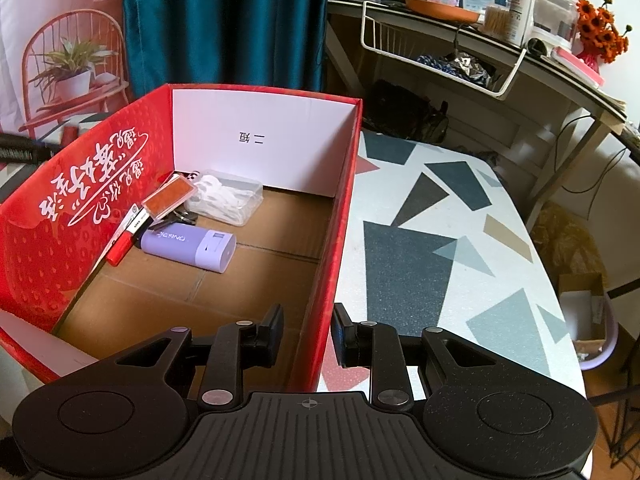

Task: Organize rigid objects

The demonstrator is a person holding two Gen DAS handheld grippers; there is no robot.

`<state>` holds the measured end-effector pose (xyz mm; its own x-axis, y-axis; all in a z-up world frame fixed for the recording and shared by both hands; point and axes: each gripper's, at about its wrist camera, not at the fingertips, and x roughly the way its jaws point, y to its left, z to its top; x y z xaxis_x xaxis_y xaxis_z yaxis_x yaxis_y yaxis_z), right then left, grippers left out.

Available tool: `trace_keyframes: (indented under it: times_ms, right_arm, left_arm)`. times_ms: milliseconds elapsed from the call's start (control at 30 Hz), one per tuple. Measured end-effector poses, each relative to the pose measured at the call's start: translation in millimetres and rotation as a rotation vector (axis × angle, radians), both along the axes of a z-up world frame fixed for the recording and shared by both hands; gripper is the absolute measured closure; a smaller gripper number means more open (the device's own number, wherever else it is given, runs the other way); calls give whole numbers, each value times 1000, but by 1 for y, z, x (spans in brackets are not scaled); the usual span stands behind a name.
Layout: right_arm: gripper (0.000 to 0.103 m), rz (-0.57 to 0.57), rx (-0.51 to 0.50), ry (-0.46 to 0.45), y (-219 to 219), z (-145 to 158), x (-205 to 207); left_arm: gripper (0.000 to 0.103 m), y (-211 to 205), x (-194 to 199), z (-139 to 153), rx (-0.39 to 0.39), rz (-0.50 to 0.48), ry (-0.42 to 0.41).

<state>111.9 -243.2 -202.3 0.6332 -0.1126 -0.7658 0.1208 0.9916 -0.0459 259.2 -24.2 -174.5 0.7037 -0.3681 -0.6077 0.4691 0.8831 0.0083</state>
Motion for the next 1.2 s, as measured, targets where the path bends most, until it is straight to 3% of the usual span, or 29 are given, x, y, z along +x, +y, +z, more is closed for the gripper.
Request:
trace_keyframes:
  times_ms: [267,433,933,1200]
  right_arm:
    - [78,1,0,0,0,0,0]
    - [78,1,1,0,0,0,0]
    - [78,1,1,-1,0,0,0]
    - [78,1,2,-1,0,0,0]
  left_arm:
    - [79,-32,-15,44,-109,-73,-90]
    - [79,-48,-17,58,-135,-102,-129]
    - [79,-68,-9,35,-128,-184,-44]
    - [79,-76,-2,13,-75,-198,-2]
